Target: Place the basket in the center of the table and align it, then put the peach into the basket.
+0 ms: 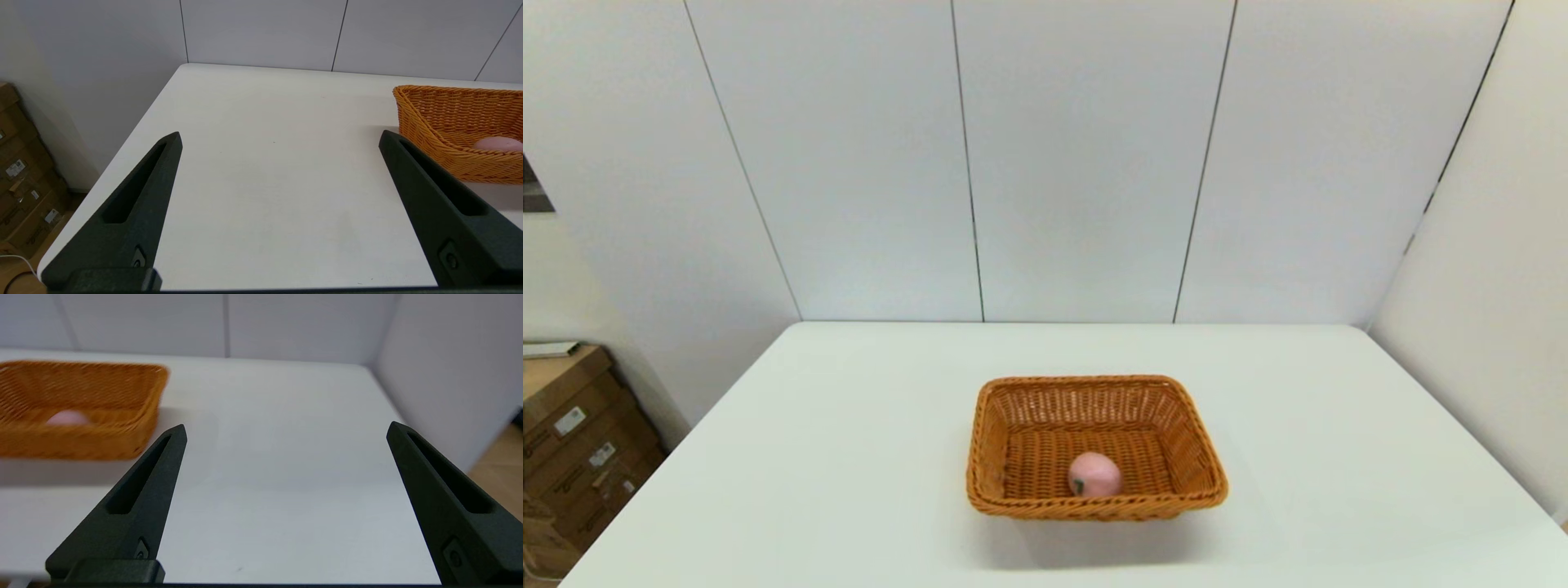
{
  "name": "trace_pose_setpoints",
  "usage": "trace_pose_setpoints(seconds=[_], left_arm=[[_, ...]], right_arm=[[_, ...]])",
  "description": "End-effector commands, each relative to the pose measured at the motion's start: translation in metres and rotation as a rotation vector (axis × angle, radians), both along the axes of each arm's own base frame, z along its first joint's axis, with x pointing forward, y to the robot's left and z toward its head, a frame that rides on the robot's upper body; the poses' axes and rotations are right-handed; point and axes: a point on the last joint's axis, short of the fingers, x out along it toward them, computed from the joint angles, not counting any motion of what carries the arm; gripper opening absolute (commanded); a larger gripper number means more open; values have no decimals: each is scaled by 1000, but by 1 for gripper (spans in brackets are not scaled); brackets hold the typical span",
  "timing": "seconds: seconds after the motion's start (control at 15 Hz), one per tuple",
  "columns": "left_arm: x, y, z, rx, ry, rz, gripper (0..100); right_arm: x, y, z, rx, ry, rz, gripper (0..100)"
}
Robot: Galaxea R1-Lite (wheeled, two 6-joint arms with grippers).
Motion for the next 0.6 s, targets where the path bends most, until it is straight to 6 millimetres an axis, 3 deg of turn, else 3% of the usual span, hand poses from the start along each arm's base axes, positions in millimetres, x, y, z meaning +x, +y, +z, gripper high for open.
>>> trace_pose_setpoints(seconds=[0.07, 0.6], left_arm=[[0, 0, 0, 4, 0, 0, 100], [0, 0, 0, 5, 0, 0, 100]], right_arm=[[0, 0, -4, 23, -14, 5, 100], [0, 0, -3, 29, -16, 5, 100]])
